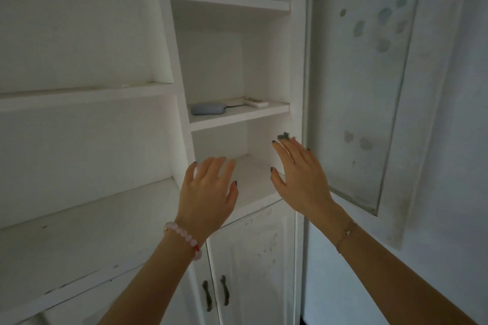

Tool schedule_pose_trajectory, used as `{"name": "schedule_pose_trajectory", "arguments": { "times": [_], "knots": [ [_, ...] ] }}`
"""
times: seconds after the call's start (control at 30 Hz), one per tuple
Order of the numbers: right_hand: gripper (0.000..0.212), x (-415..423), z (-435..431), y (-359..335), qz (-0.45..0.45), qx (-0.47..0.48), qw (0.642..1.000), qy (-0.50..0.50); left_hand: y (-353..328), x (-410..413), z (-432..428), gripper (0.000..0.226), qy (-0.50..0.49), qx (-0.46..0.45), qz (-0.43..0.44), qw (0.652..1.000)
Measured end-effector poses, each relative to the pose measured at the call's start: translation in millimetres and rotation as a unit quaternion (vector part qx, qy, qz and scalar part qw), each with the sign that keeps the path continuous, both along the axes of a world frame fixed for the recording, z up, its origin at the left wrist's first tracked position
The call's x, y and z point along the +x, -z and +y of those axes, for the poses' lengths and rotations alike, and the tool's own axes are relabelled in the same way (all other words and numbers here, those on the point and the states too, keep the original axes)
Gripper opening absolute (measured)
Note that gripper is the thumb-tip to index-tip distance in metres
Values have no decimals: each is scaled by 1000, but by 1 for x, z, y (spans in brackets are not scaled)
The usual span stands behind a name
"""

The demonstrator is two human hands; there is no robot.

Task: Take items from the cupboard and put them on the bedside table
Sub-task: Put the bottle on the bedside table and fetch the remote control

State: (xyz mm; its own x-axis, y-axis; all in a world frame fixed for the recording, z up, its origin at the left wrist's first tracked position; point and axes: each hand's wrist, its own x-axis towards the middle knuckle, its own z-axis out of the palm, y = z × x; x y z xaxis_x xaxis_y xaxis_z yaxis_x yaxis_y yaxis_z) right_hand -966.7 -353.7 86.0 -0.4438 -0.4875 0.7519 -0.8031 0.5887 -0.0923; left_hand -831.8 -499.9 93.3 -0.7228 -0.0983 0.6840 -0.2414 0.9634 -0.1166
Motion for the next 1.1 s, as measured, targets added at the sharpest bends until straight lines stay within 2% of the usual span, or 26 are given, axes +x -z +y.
{"name": "schedule_pose_trajectory", "arguments": {
  "times": [0.33,0.6,0.93,1.1],
  "knots": [
    [57,-112,-37,5,-11,16,998,-60,3,-97,-18,40,-60,12,7,998],
    [54,-164,-86,-4,-1,-13,992,-123,-5,-134,-45,39,-115,6,20,993],
    [53,-210,-124,-44,12,-55,987,-150,-12,-160,-67,39,-105,-11,19,994],
    [55,-244,-150,-80,-44,-77,989,-118,-17,-166,-76,40,-94,-18,28,995]
  ]
}}
